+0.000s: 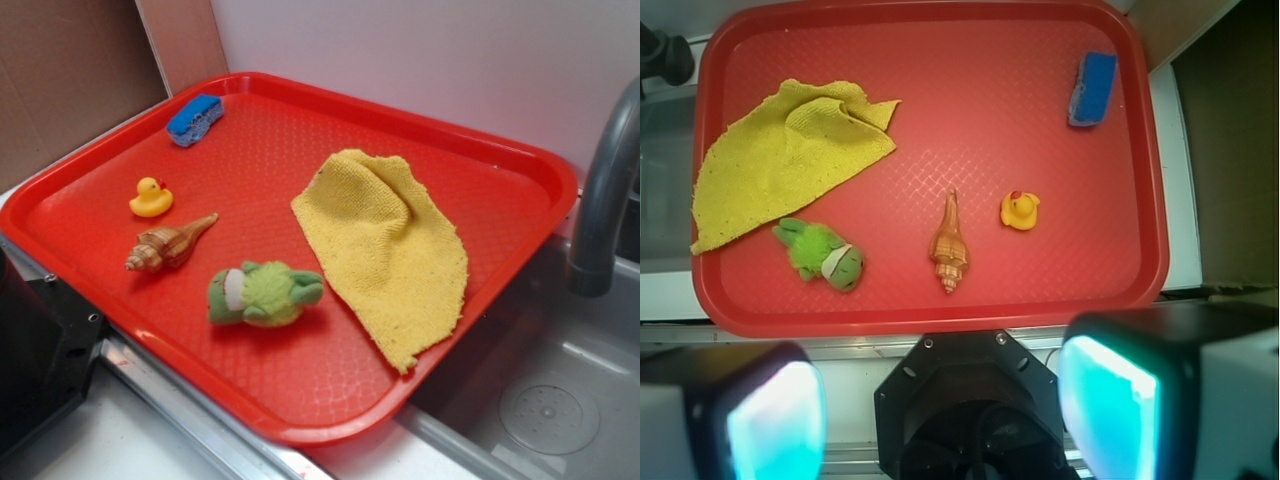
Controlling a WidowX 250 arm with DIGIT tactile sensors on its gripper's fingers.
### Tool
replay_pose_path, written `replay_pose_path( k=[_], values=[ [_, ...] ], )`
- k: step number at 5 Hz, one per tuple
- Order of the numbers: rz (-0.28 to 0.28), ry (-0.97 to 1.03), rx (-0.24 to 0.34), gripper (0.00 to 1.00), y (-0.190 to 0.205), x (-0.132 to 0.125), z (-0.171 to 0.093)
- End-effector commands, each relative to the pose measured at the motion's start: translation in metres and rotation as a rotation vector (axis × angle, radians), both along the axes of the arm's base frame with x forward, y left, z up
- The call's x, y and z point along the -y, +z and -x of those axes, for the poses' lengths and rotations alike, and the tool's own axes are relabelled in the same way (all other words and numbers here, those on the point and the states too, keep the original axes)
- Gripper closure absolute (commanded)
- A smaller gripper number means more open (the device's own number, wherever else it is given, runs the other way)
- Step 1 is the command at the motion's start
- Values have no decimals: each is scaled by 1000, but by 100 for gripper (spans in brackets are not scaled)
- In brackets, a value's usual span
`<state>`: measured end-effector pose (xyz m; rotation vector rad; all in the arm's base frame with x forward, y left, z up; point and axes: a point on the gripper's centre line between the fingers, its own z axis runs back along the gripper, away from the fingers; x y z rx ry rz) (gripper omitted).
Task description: Grab the green animal.
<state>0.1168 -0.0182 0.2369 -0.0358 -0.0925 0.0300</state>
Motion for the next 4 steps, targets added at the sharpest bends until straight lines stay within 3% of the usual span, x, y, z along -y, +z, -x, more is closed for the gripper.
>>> replay_pose_path(
  k=[1,2,4],
  values=[
    [0,0,0,0,0,0,0],
    [9,-93,20,0,-8,1,-13],
    [-61,-351,85,0,-41,28,-50]
  ],
)
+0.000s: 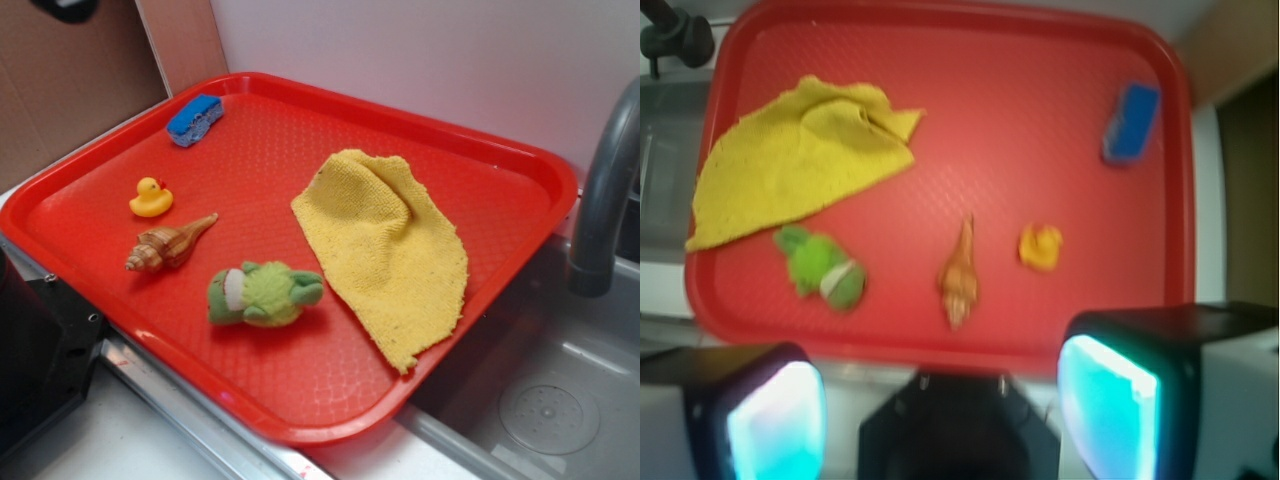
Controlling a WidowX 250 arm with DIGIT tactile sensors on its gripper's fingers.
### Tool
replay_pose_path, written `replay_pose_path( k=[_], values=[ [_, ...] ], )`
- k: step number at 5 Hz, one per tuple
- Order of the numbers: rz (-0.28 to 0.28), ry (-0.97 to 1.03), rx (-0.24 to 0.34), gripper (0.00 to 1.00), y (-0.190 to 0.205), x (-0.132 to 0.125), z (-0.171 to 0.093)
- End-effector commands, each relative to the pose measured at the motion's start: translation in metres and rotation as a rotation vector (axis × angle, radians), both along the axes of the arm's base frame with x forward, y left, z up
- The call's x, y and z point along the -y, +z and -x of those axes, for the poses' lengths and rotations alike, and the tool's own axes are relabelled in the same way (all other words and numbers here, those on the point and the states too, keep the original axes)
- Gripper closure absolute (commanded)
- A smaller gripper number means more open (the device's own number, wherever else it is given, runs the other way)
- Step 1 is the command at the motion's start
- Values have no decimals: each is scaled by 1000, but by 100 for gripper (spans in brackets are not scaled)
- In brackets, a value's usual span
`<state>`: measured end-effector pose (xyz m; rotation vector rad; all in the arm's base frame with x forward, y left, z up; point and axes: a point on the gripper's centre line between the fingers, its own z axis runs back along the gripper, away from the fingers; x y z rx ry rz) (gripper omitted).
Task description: Grab the green animal.
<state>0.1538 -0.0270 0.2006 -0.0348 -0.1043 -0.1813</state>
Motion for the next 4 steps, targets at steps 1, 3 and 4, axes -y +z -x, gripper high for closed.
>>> replay_pose_path(
  k=[1,3,4],
  values=[
    [-23,-309,122,0,-25,43,-17],
    [9,-535,88,0,-75,80,8],
    [-40,-536,37,0,-102,82,16]
  ],
)
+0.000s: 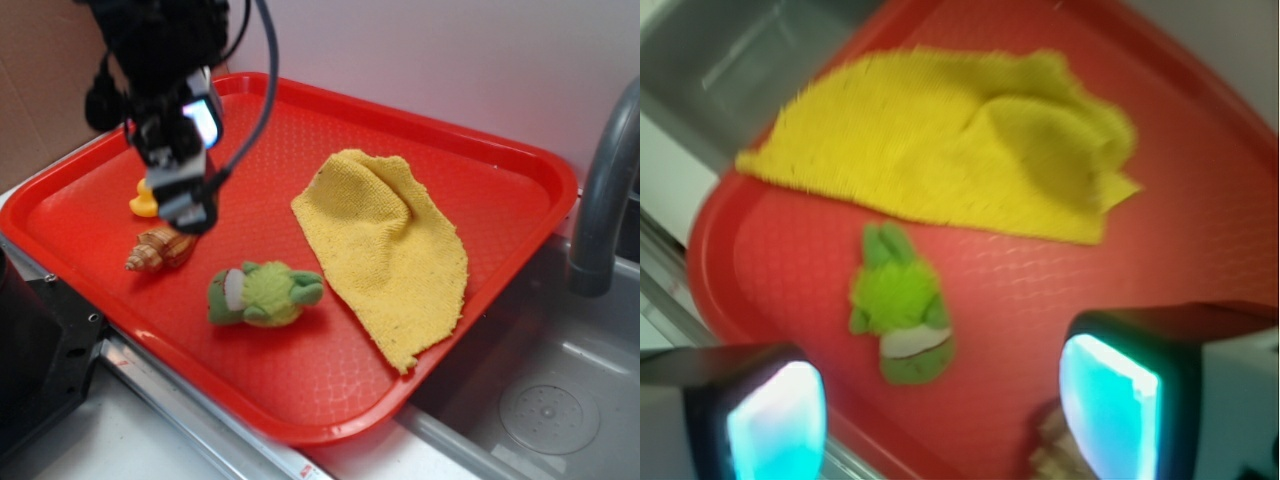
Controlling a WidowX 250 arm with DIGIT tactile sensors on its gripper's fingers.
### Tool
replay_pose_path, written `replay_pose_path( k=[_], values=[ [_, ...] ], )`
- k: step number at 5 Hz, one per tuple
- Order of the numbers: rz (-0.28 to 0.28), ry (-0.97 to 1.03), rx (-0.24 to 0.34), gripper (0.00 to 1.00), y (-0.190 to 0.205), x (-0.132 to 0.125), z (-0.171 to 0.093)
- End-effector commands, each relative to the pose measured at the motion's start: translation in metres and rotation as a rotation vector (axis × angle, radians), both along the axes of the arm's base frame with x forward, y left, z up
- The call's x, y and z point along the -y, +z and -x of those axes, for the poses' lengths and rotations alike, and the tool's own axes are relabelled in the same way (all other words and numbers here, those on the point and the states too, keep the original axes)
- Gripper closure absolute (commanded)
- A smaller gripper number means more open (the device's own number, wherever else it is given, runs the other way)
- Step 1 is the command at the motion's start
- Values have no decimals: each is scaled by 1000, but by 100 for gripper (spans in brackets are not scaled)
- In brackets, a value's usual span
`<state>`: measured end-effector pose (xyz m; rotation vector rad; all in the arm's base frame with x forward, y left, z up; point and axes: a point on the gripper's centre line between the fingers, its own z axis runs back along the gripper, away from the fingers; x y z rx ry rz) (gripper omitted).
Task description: Grab the green animal.
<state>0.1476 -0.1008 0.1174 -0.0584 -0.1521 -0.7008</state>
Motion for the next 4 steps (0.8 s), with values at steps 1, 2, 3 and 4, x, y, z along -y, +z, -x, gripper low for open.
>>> replay_pose_path(
  k=[1,2,3,4],
  values=[
    [-113,10,-39,0,-45,11,14],
    [-166,46,-82,0,-69,11,12],
    [-189,61,-113,0,-84,9,12],
    [-199,91,-131,0,-91,7,13]
  ],
)
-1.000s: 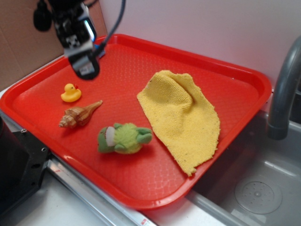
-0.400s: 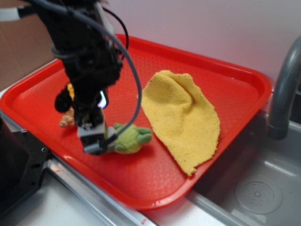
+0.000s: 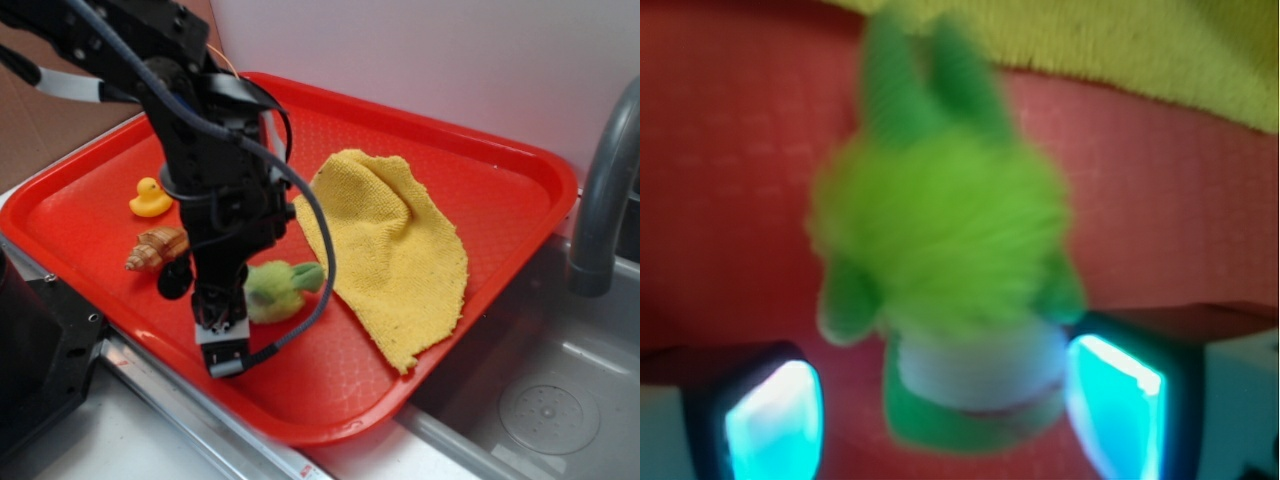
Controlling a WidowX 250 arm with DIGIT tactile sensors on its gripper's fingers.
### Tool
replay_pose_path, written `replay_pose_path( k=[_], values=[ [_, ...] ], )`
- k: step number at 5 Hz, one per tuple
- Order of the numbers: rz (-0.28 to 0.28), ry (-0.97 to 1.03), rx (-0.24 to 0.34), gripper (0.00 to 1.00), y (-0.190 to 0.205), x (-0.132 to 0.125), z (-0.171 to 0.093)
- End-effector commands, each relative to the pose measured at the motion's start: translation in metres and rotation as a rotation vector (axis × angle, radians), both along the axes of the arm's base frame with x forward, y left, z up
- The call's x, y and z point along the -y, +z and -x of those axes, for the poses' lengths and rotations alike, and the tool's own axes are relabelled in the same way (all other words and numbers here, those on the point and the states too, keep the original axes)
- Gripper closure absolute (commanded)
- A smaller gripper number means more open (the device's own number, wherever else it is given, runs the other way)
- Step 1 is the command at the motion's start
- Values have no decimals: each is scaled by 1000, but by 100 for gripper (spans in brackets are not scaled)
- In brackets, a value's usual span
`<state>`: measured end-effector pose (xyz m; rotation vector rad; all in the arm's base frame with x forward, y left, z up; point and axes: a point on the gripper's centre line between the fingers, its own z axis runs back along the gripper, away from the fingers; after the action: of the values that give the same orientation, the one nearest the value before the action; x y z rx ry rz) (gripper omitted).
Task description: Grab the green animal.
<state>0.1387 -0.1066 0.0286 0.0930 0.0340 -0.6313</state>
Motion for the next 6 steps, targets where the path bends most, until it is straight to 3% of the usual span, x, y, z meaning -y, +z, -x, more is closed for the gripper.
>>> replay_pose_path(
  k=[1,2,3,4,6],
  values=[
    [8,32,-4,100,-3,-4,-6],
    [11,58,-5,100,3,-7,0],
    [45,139,23,100,33,-18,-6],
    [124,328,53,100,81,-44,-16],
    [123,684,139,100,157,-90,-11]
  ],
)
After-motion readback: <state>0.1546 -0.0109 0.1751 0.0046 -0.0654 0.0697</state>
